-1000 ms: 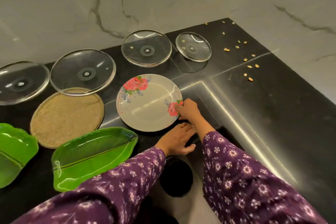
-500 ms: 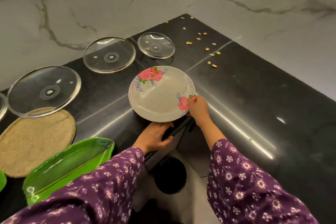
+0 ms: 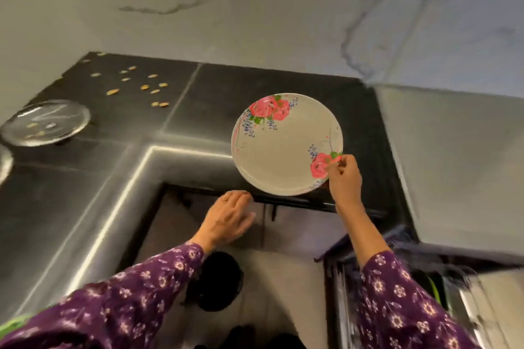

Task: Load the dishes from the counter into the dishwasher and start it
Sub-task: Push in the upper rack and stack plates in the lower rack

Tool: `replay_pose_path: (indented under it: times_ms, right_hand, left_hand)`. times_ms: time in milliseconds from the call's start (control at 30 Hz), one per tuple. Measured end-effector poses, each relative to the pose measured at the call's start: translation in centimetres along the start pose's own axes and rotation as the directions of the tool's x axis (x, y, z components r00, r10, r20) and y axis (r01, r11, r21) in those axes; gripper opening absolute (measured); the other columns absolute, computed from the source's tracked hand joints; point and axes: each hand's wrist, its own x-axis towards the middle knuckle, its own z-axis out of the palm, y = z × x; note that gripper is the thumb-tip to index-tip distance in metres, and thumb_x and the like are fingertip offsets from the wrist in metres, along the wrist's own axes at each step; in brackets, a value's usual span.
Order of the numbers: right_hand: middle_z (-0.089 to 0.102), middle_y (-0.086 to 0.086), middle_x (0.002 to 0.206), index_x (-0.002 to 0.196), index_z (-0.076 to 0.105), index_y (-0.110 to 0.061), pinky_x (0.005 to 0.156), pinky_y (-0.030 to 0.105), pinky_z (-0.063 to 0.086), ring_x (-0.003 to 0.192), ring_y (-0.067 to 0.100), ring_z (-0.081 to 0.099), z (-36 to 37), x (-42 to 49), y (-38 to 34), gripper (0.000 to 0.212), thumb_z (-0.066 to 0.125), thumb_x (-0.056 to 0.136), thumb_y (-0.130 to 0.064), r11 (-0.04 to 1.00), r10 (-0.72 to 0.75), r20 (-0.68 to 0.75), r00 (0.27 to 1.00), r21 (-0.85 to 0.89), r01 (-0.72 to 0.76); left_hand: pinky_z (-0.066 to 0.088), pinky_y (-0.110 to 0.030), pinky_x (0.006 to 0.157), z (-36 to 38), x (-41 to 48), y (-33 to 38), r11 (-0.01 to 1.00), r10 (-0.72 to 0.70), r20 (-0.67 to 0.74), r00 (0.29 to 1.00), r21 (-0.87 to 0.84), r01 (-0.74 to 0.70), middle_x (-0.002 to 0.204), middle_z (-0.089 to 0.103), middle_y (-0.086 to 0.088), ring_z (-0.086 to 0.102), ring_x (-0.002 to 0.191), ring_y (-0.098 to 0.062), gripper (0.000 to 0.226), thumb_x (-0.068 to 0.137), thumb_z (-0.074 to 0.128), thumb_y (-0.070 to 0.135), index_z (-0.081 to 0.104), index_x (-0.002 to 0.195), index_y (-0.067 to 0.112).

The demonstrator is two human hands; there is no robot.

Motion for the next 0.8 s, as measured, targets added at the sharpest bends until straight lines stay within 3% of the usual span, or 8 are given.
replay_pose_path:
  times_ms: [67, 167, 333, 400, 467, 600, 700, 800]
  right_hand:
    - [0.059, 0.003, 0.083, 0.093, 0.049, -0.014, 0.071, 0.044, 0.051, 0.077, 0.023, 0.058, -5.3, -0.3, 3.0, 0.003, 0.05, 0.091, -0.016, 0.998, 0.055, -0.109, 0.992, 0.033, -0.052]
    - [0.057, -0.006, 0.08, 0.096, 0.048, -0.014, 0.067, 0.034, 0.045, 0.073, 0.015, 0.055, -14.9, -1.6, 7.1, 0.006, 0.048, 0.091, -0.011, 0.992, 0.112, -0.329, 0.938, 0.092, -0.087]
    - [0.057, 0.013, 0.084, 0.099, 0.048, -0.008, 0.065, 0.04, 0.044, 0.07, 0.024, 0.051, -28.7, -5.1, 14.3, 0.007, 0.046, 0.092, -0.008, 0.97, 0.243, -0.585, 0.774, 0.146, -0.194]
    - [0.058, 0.007, 0.085, 0.098, 0.047, -0.009, 0.066, 0.042, 0.05, 0.072, 0.022, 0.052, -32.8, -6.7, 17.1, 0.007, 0.045, 0.092, -0.009, 0.95, 0.312, -0.638, 0.704, 0.19, -0.248]
    - [0.059, 0.001, 0.086, 0.098, 0.047, -0.012, 0.064, 0.04, 0.052, 0.075, 0.021, 0.055, -36.8, -8.4, 19.9, 0.008, 0.044, 0.092, -0.009, 0.934, 0.355, -0.675, 0.646, 0.219, -0.284]
    - [0.059, 0.003, 0.079, 0.096, 0.045, -0.013, 0.059, 0.041, 0.053, 0.067, 0.02, 0.056, -42.5, -11.0, 25.7, 0.006, 0.042, 0.093, -0.009, 0.903, 0.398, -0.721, 0.567, 0.202, -0.378]
    - [0.058, 0.005, 0.079, 0.096, 0.044, -0.013, 0.065, 0.048, 0.054, 0.067, 0.019, 0.056, -45.3, -11.9, 30.0, 0.008, 0.041, 0.093, -0.007, 0.867, 0.453, -0.733, 0.507, 0.231, -0.441]
    - [0.056, -0.004, 0.076, 0.098, 0.046, -0.01, 0.065, 0.047, 0.053, 0.068, 0.016, 0.054, -46.8, -11.7, 33.8, 0.008, 0.042, 0.093, -0.006, 0.868, 0.425, -0.756, 0.498, 0.185, -0.46]
  left_hand:
    - [0.039, -0.026, 0.093, 2.1, 3.6, 4.9, 0.991, 0.107, 0.014, 0.994, -0.086, -0.105, 0.104, 0.065, -0.007, 0.054, 0.099, -0.019, 0.032, 0.087, 0.054, 0.033, 0.064, 0.103, 0.006]
    - [0.038, -0.025, 0.091, 5.9, 8.1, 12.9, 0.956, 0.236, 0.031, 0.971, -0.188, -0.226, 0.103, 0.063, -0.006, 0.053, 0.099, -0.018, 0.03, 0.089, 0.051, 0.031, 0.061, 0.104, 0.007]
    - [0.036, -0.025, 0.092, 11.6, 13.7, 24.9, 0.88, 0.375, 0.054, 0.925, -0.333, -0.338, 0.104, 0.061, -0.007, 0.052, 0.099, -0.019, 0.03, 0.091, 0.047, 0.031, 0.059, 0.106, 0.007]
    - [0.039, -0.027, 0.089, 13.5, 15.3, 29.2, 0.834, 0.458, 0.04, 0.888, -0.366, -0.413, 0.103, 0.061, -0.008, 0.051, 0.097, -0.02, 0.029, 0.091, 0.049, 0.03, 0.058, 0.106, 0.007]
    - [0.04, -0.03, 0.083, 16.1, 16.6, 33.4, 0.754, 0.59, 0.038, 0.806, -0.384, -0.534, 0.101, 0.061, -0.009, 0.05, 0.094, -0.021, 0.028, 0.091, 0.049, 0.031, 0.055, 0.107, 0.009]
    - [0.047, -0.038, 0.086, 20.8, 19.6, 40.5, 0.542, 0.836, 0.132, 0.532, -0.338, -0.769, 0.106, 0.062, -0.009, 0.057, 0.097, -0.027, 0.031, 0.094, 0.043, 0.035, 0.056, 0.108, 0.01]
    - [0.046, -0.035, 0.088, 22.9, 22.6, 45.0, 0.429, 0.901, 0.212, 0.379, -0.308, -0.849, 0.106, 0.063, -0.007, 0.06, 0.095, -0.024, 0.032, 0.093, 0.042, 0.034, 0.06, 0.105, 0.011]
    - [0.049, -0.038, 0.089, 25.4, 26.0, 47.5, 0.386, 0.905, 0.308, 0.293, -0.306, -0.87, 0.11, 0.063, -0.008, 0.059, 0.099, -0.025, 0.033, 0.091, 0.045, 0.035, 0.058, 0.11, 0.01]
